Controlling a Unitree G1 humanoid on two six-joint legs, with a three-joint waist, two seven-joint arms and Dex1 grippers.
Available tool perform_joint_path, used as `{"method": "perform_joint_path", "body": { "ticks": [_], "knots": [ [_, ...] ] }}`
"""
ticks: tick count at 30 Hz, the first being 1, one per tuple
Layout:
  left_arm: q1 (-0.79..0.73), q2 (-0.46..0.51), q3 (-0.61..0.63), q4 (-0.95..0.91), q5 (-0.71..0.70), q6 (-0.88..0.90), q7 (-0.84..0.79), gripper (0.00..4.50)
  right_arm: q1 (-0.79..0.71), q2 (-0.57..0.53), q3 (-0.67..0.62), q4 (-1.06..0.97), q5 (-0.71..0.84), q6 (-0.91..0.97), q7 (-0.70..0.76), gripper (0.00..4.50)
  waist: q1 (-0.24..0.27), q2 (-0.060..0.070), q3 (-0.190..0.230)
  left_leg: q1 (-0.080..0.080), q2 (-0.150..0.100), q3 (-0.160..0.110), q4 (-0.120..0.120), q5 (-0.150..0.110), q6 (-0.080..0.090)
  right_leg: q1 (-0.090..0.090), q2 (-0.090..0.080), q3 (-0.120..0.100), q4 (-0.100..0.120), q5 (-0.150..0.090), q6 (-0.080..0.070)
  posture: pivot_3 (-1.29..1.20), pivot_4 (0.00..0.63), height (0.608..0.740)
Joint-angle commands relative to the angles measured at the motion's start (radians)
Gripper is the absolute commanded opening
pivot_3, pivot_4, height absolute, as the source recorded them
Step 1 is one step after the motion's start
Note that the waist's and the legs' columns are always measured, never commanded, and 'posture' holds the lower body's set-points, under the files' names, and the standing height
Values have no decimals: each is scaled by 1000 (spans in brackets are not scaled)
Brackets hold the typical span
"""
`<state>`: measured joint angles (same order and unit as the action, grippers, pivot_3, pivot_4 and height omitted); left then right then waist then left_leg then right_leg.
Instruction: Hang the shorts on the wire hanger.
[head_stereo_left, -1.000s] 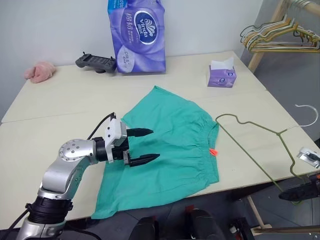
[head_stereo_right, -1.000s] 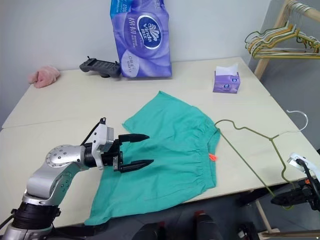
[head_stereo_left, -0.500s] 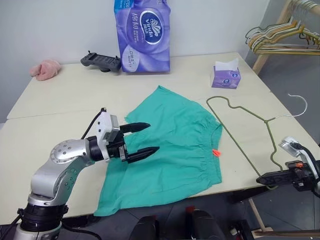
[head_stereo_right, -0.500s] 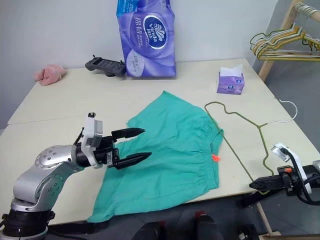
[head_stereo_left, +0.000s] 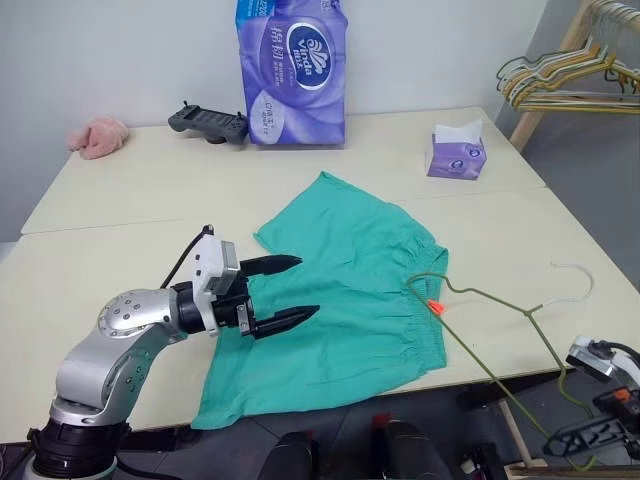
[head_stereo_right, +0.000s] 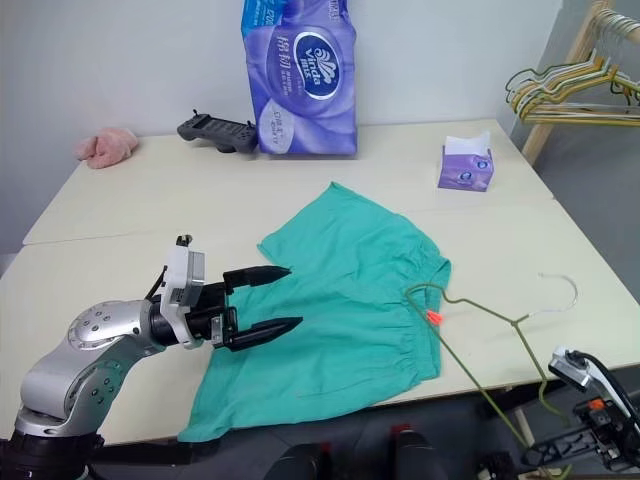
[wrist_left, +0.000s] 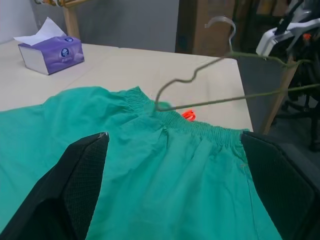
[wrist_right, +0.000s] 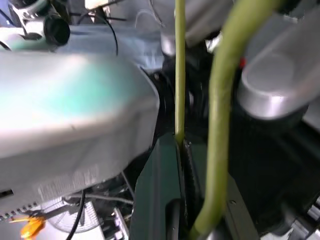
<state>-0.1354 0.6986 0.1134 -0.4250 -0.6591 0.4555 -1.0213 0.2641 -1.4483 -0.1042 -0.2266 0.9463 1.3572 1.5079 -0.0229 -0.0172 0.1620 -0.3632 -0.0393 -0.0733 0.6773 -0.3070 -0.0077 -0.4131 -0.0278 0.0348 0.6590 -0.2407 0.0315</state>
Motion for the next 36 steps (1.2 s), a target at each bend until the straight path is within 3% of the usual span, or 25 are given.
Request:
{"method": "perform_joint_path", "body": {
  "ticks": [1,22,36],
  "knots": [
    [11,5,16,-43,-20,-10,-1,4471,-6,-11,-31,-4,37,-10,57,0,0,0,0,0,0,0,0,0,0,0,0,0,0,0,0,-21,153,740],
    [1,12,21,-42,-29,-9,-18,4471,131,-13,-53,104,-28,-125,63,0,2,-1,1,0,0,-1,0,0,0,2,0,-1,-2,-1,1,-29,165,740],
    [-17,17,15,-30,-25,-8,-20,4471,106,-5,-54,77,0,-109,37,0,2,-1,3,0,0,-1,0,0,0,2,0,-1,-3,-1,1,-33,167,740]
  ]
}}
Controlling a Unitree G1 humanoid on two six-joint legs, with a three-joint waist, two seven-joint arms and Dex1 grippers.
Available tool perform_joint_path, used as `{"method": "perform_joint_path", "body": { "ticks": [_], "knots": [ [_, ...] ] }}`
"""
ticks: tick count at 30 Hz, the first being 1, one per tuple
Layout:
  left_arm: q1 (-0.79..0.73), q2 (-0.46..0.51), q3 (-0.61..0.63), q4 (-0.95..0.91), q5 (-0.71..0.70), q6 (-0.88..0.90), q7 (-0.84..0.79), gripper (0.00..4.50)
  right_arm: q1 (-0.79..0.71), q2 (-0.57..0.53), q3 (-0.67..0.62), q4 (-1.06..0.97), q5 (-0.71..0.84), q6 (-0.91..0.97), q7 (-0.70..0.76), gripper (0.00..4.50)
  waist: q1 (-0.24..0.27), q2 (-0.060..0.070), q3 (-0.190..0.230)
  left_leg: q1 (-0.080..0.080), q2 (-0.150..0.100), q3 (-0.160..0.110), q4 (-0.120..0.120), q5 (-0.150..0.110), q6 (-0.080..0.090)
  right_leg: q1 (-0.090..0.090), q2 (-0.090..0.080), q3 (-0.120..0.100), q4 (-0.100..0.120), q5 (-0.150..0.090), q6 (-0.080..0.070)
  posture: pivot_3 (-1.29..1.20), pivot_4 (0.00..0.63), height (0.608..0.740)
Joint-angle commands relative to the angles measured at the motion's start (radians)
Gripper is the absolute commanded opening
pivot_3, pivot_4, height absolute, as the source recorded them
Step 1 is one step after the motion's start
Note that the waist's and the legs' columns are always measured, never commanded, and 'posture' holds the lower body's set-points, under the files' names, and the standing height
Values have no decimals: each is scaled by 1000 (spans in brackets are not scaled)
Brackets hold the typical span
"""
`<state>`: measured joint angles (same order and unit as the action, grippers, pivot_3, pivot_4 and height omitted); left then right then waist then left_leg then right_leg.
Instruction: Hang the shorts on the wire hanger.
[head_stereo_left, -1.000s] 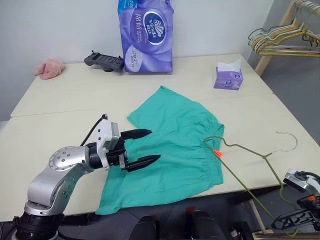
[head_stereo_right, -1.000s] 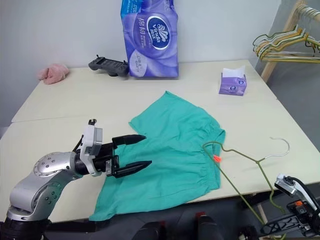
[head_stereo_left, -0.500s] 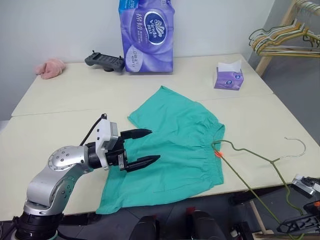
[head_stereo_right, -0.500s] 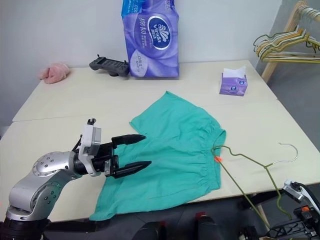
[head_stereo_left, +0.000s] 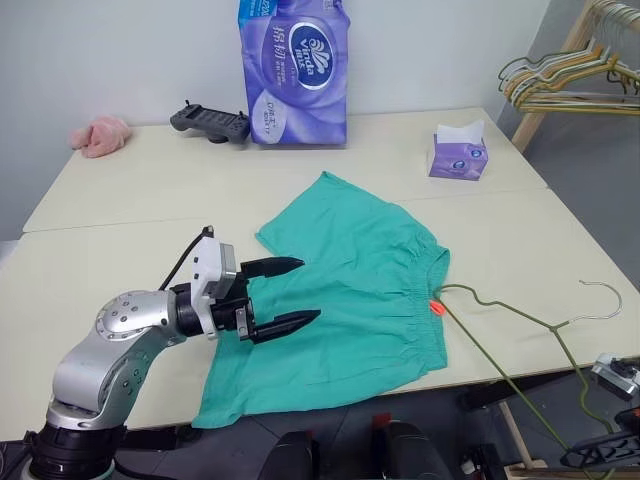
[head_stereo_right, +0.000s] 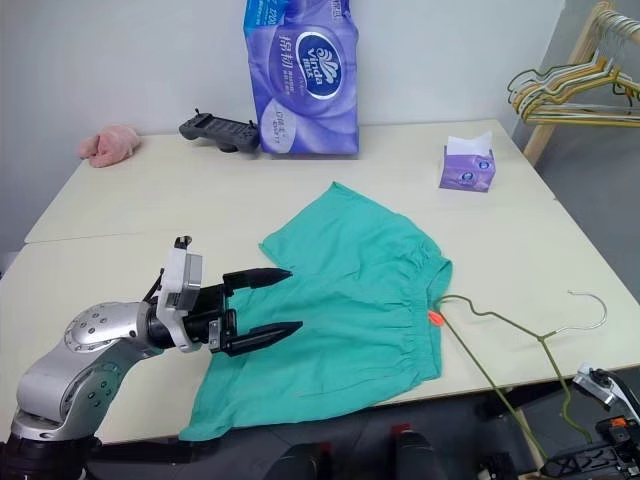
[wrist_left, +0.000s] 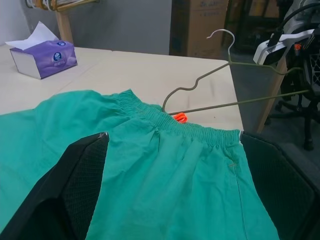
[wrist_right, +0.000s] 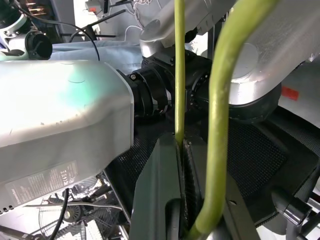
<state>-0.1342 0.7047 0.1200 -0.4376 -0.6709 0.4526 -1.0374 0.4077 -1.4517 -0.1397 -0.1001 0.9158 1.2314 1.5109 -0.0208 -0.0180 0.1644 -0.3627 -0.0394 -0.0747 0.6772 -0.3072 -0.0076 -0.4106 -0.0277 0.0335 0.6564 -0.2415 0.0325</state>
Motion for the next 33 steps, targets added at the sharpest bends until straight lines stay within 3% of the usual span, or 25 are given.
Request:
{"method": "perform_joint_path", "body": {
  "ticks": [1,6,11,16,27,33],
  "knots": [
    [-20,11,8,-16,-12,-5,-6,4471,-53,3,-13,-66,41,25,30,0,-1,0,0,0,0,0,0,0,0,0,0,0,0,0,0,-33,167,740],
    [-38,16,10,-2,-5,-8,-7,4471,-199,63,43,-71,52,67,-7,0,-3,-1,3,0,0,-1,0,0,0,0,1,-1,-1,0,0,-27,169,740],
    [-44,16,10,-1,-3,-9,-2,4471,-224,63,79,-72,35,78,2,0,1,-1,6,-1,0,-1,0,0,0,1,1,-1,-4,0,0,-20,168,740],
    [-37,20,16,-3,-6,-10,-2,4471,-203,48,73,-63,34,73,16,0,5,0,6,-1,0,-1,0,0,0,1,0,0,-7,1,2,-16,170,740],
    [-32,13,8,-2,-5,-16,-3,4471,23,3,-57,-35,4,5,56,0,15,0,7,-1,0,0,0,0,0,2,0,0,-8,2,2,-31,175,740],
    [-38,16,5,4,-5,-15,-12,4471,52,20,-74,-32,-1,-12,39,0,15,0,9,-1,0,0,0,0,0,3,0,0,-9,2,2,-31,175,740]
  ]
}}
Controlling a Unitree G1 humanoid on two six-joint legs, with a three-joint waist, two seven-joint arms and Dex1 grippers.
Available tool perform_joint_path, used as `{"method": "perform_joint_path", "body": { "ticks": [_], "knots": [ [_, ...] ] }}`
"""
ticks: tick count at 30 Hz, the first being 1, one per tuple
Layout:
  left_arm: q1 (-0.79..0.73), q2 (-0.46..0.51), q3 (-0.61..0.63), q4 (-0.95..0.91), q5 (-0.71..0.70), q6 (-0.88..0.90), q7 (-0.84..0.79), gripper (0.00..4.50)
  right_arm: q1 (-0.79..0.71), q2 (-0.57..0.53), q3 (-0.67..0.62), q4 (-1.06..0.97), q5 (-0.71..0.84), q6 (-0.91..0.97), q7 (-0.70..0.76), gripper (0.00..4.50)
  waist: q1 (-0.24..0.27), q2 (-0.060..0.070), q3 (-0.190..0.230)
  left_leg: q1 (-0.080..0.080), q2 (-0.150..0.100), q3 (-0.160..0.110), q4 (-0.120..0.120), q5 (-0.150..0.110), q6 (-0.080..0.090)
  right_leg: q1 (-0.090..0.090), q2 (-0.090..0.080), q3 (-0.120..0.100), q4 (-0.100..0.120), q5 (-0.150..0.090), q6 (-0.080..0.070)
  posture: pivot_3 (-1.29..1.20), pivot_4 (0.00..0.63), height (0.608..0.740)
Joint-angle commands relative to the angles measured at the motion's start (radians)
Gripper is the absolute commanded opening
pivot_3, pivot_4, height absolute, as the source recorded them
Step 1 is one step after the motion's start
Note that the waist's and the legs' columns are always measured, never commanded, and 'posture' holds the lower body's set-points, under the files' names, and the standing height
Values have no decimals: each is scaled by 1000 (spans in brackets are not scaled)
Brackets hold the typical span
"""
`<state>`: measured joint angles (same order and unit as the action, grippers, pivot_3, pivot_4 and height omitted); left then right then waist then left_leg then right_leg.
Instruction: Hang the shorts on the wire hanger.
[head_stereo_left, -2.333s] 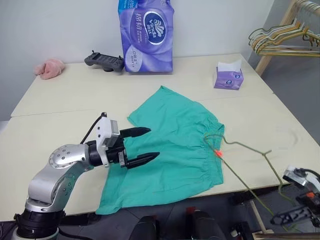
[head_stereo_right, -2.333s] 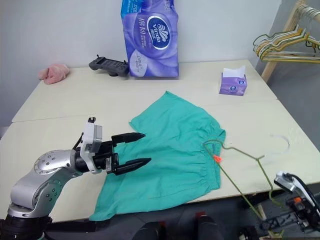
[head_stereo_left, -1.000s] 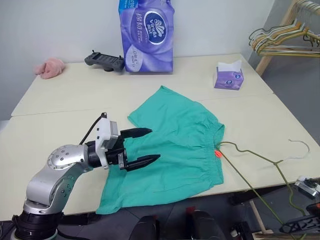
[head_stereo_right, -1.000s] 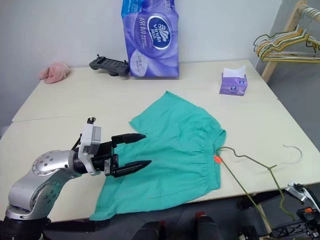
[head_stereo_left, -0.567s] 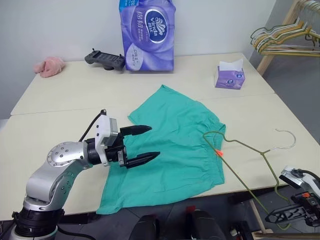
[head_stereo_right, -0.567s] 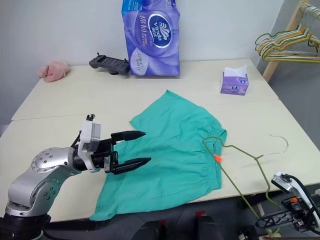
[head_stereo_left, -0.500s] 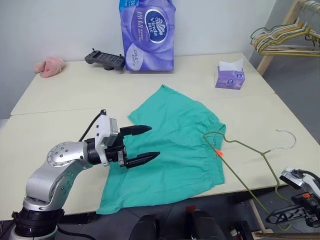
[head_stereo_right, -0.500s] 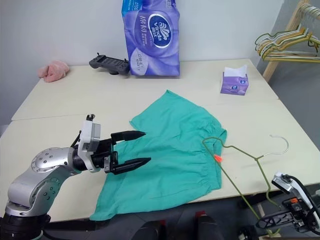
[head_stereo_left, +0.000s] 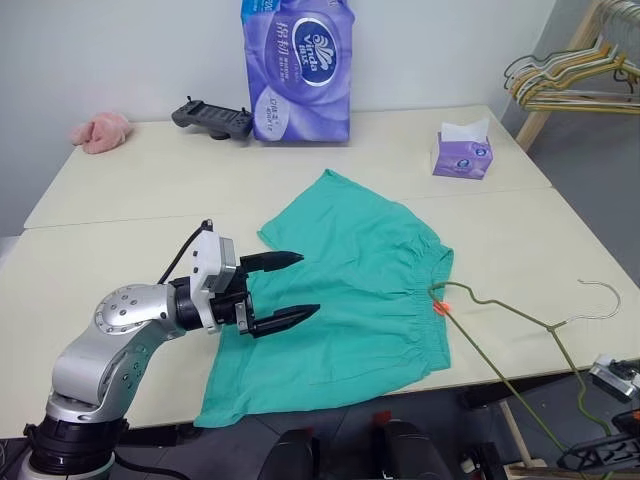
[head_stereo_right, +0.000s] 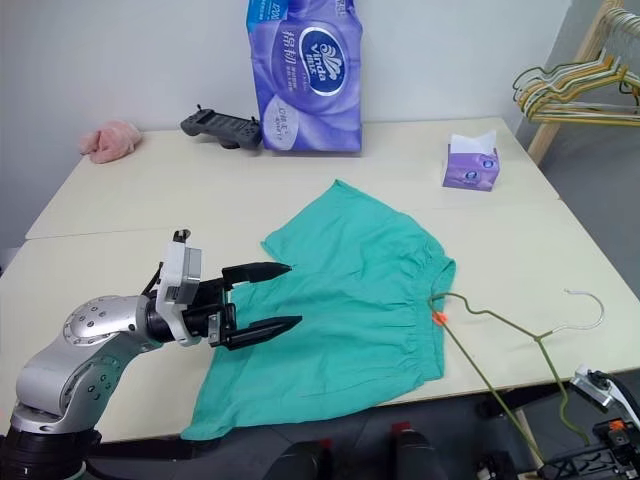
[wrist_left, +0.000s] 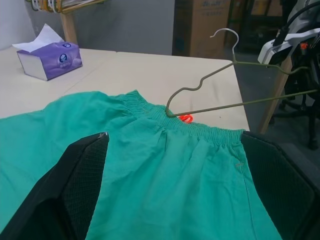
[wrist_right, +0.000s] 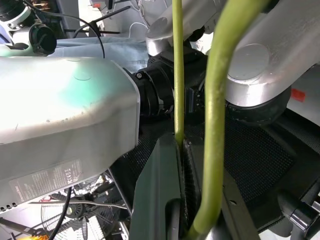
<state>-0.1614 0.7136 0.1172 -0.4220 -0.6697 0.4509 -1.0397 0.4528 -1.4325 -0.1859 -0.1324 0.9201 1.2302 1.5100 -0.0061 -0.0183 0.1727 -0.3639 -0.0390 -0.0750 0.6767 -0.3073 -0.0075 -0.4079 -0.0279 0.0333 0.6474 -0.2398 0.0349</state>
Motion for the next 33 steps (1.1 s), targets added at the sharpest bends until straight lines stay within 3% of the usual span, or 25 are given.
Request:
{"method": "perform_joint_path", "body": {
  "ticks": [1,9,23,33],
  "knots": [
    [-9,8,9,-11,-7,-14,-12,4471,8,2,-28,-2,-5,-11,37,0,0,0,1,0,0,0,0,0,0,0,0,0,0,0,0,-32,173,740],
    [0,21,19,-24,-14,-4,-15,4471,-43,19,9,66,-27,-28,30,0,0,-2,6,0,0,0,0,0,0,0,0,0,0,0,0,-25,174,740],
    [-12,26,20,-9,0,-16,-25,4471,0,21,55,-18,-65,-75,41,0,2,-2,7,0,0,0,0,0,0,0,0,0,0,0,0,-13,166,740],
    [-10,31,27,-16,-2,-16,-20,4471,-148,82,166,-22,-60,-35,4,0,4,-2,7,0,0,0,0,0,0,0,0,0,-1,1,1,-3,161,740]
  ]
}}
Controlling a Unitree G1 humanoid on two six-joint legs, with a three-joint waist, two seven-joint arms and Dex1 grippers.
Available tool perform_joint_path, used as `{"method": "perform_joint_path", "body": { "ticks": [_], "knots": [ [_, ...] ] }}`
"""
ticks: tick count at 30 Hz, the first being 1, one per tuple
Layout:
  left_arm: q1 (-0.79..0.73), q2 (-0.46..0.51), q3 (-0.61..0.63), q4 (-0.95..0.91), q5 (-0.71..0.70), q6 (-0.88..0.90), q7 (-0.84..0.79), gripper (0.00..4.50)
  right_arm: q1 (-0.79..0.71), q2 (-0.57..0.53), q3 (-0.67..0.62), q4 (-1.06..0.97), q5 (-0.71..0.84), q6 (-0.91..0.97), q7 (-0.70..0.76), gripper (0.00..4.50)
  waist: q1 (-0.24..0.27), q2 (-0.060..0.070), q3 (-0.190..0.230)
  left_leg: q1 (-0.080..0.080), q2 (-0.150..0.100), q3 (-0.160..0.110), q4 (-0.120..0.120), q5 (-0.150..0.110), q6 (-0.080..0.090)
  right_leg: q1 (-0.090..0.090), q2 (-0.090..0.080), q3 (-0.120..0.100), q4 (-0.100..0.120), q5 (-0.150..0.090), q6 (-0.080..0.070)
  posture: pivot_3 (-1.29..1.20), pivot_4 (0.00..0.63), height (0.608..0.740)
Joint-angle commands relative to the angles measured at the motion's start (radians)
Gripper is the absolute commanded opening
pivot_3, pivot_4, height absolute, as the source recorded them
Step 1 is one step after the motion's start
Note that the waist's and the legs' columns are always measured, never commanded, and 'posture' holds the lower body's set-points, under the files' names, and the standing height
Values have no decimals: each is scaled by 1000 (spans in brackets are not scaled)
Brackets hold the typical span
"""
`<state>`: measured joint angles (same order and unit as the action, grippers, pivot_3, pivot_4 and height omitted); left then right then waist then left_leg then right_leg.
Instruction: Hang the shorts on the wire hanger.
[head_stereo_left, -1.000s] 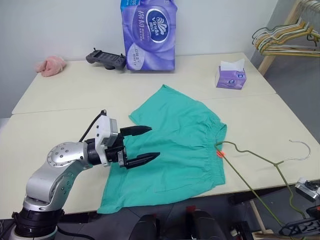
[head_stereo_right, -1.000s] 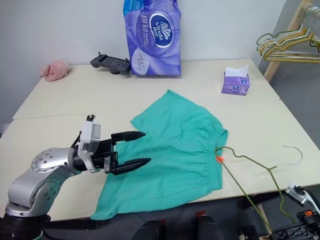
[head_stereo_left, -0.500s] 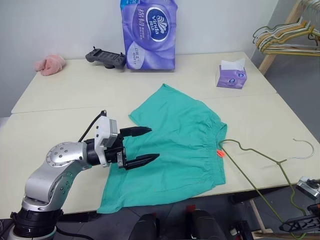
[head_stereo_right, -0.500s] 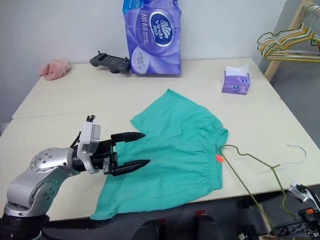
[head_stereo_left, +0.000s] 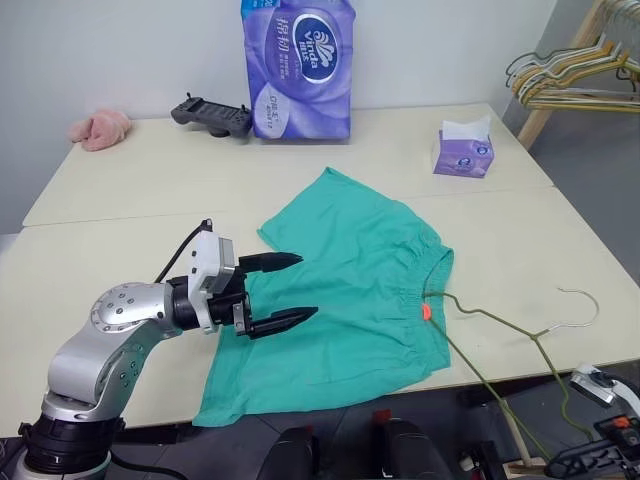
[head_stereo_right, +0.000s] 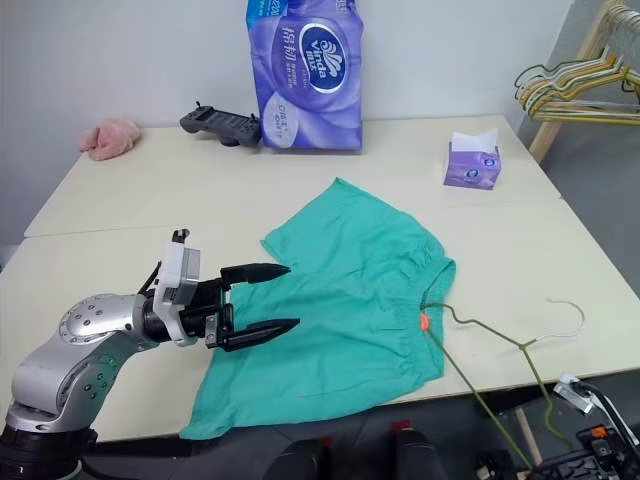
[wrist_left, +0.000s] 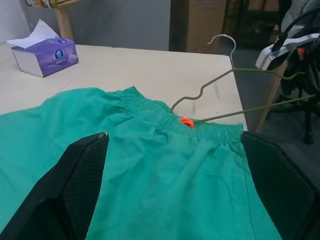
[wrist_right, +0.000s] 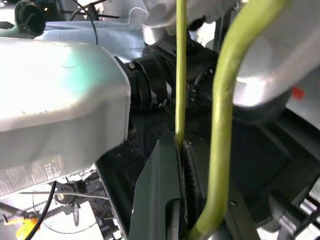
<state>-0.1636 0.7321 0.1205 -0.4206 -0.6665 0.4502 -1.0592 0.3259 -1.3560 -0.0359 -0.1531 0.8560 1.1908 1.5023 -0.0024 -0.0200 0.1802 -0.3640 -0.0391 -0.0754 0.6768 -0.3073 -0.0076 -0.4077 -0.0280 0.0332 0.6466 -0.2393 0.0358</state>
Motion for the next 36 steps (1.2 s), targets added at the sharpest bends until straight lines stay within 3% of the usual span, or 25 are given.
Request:
{"method": "perform_joint_path", "body": {
  "ticks": [1,9,14,18,28,36],
  "knots": [
    [-6,11,23,-18,-5,-15,0,4471,-37,12,28,4,-1,5,9,0,0,0,0,0,0,0,0,0,0,0,0,0,0,0,0,-3,161,740],
    [-6,4,16,-18,-2,-21,4,4471,-171,72,87,61,-13,28,-18,0,0,0,0,0,0,0,0,0,0,0,0,1,0,0,0,-15,156,740],
    [-23,-6,4,-5,5,-29,6,4471,-180,47,41,41,27,63,-10,0,0,0,0,0,0,0,0,0,0,0,-1,0,0,0,0,-23,156,740],
    [-36,-18,-7,10,15,-36,0,4471,-243,91,-44,22,124,176,-61,0,-3,0,0,0,0,1,0,0,0,0,0,1,0,1,0,-43,156,740],
    [-63,-19,-22,35,23,-49,-8,4471,-167,175,-44,-45,123,208,-183,0,0,0,0,0,-1,1,1,0,0,0,-2,0,0,1,1,-40,158,740],
    [-43,-16,-15,14,18,-45,-2,4471,-208,168,13,49,71,201,-206,0,-2,0,1,0,-1,1,0,0,0,0,-1,0,0,1,1,-26,161,740]
  ]
}}
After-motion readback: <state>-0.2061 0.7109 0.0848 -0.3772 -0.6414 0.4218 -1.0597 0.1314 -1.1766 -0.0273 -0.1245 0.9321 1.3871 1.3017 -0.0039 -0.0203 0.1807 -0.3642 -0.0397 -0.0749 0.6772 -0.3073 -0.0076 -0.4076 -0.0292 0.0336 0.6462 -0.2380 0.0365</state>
